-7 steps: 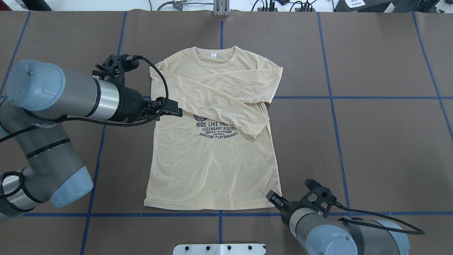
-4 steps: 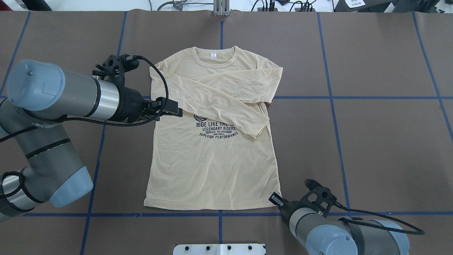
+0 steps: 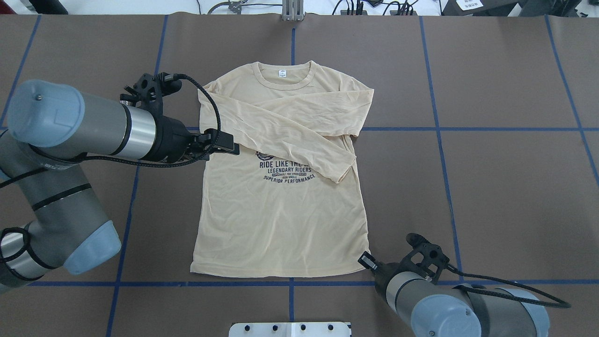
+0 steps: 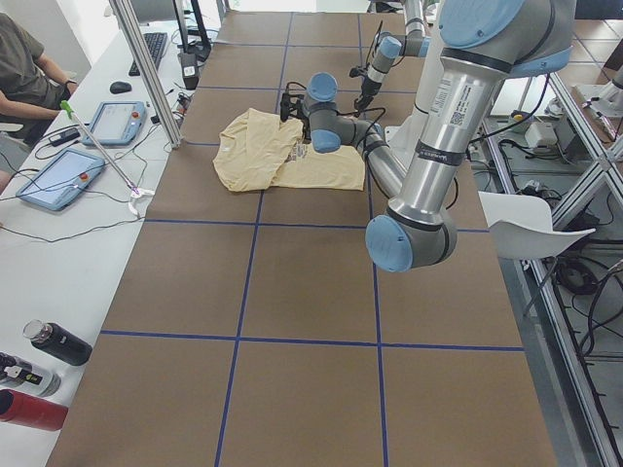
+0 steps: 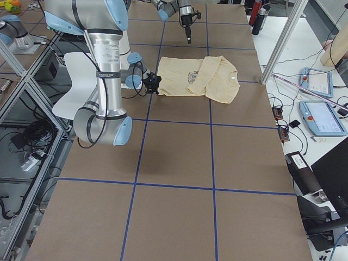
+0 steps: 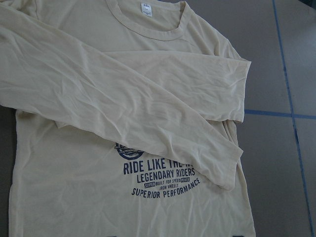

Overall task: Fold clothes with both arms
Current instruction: 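Move the left gripper to its nearest hem corner while the right gripper waits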

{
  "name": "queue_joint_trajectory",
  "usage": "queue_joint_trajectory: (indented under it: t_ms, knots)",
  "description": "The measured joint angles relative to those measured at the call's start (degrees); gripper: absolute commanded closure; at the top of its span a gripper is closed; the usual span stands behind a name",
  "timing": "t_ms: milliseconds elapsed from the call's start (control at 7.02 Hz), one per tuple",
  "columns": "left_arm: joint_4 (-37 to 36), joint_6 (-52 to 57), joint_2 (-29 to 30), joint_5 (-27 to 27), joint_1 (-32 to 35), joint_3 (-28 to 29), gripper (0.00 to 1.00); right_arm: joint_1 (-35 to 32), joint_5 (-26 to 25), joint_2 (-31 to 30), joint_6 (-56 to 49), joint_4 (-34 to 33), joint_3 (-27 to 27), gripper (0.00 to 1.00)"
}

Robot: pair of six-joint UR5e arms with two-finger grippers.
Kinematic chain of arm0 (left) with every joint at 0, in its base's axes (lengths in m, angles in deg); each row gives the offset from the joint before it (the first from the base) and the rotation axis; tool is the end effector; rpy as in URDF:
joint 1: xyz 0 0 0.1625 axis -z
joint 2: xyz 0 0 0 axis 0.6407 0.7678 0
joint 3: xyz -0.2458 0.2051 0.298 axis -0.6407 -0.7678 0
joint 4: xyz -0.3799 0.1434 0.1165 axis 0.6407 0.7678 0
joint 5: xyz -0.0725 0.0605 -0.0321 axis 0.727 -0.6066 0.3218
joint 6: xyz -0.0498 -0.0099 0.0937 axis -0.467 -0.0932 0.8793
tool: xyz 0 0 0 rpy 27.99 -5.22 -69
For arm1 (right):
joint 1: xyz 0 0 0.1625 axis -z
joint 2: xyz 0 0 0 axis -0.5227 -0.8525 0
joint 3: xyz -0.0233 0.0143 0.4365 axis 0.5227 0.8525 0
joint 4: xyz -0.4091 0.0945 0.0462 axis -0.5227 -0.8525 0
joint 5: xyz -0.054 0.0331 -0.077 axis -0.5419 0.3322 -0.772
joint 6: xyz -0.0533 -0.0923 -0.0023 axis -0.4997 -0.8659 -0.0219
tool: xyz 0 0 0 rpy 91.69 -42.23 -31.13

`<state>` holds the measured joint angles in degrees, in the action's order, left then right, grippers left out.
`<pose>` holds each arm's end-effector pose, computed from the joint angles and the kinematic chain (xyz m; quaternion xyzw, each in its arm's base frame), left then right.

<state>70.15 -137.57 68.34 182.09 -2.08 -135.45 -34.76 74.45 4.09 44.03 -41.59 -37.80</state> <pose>0.4053 -0.4281 0.2372 0.0968 0.6112 -0.0573 0.7834 -0.5172 -0.1949 0.3514 0.0134 -0.4458 0.3594 0.8197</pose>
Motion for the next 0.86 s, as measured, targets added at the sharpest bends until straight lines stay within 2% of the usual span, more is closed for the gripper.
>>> queue_joint_trajectory:
  t_ms: [428, 570, 855]
  knots:
    - [-4.0, -6.6, -7.5, -4.9, -2.5, -4.3, 0.19, -0.1, 0.2, -2.8, -0.2, 0.0, -3.5, 1.00]
    - [-5.1, -10.2, -10.7, -8.0, -6.4, -6.2, 0.21, 0.2, 0.3, -3.2, -0.2, 0.0, -3.9, 1.00]
    - [-5.7, -18.4, -12.8, -14.2, -15.5, -6.9, 0.26, 0.8, 0.4, -4.6, -0.2, 0.0, -4.9, 1.00]
